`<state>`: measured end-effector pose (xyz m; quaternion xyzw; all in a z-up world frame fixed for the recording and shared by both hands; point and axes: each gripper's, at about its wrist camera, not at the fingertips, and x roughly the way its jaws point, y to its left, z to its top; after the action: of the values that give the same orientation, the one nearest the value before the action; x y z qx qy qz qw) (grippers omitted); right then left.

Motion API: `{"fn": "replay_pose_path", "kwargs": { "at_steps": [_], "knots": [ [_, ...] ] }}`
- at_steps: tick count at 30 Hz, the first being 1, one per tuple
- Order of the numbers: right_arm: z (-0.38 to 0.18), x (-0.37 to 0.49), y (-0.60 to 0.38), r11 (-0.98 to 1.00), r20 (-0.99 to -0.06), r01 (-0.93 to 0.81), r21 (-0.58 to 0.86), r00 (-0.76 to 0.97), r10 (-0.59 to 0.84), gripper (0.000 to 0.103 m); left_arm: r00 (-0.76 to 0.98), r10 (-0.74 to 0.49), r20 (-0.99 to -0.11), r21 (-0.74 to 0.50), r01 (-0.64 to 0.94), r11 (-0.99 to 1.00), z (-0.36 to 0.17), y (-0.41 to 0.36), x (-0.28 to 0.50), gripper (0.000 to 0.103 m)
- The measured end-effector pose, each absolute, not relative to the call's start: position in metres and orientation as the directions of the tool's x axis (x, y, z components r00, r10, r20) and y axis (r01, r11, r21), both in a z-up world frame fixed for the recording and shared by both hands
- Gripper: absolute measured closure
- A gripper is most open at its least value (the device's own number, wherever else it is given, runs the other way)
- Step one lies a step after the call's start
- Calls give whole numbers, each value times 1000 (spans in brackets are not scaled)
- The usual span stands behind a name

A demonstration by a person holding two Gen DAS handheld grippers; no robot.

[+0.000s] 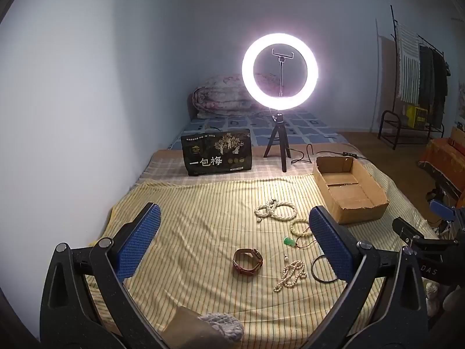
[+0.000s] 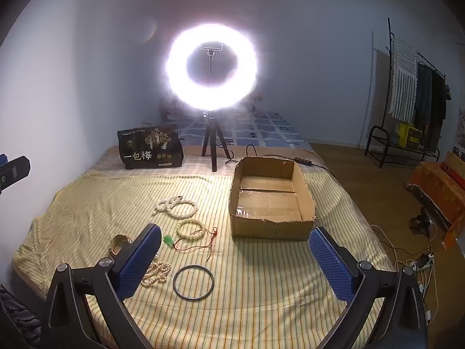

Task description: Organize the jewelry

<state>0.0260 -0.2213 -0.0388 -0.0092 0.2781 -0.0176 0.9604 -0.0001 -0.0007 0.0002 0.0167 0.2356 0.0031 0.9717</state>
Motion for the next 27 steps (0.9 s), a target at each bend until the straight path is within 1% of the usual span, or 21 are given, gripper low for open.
{"fn": "replay_pose_path", "kwargs": {
  "at_steps": [12, 27],
  "knots": [
    [-39, 25, -220, 999, -536, 36, -37, 843, -50, 0, 881, 8, -474, 13, -1, 1000, 1, 6, 7, 0],
    [-37, 26, -224, 999, -533, 41, -34, 844, -53, 0, 889, 9, -458, 25, 3, 1000, -3, 6, 6, 0]
  ]
}}
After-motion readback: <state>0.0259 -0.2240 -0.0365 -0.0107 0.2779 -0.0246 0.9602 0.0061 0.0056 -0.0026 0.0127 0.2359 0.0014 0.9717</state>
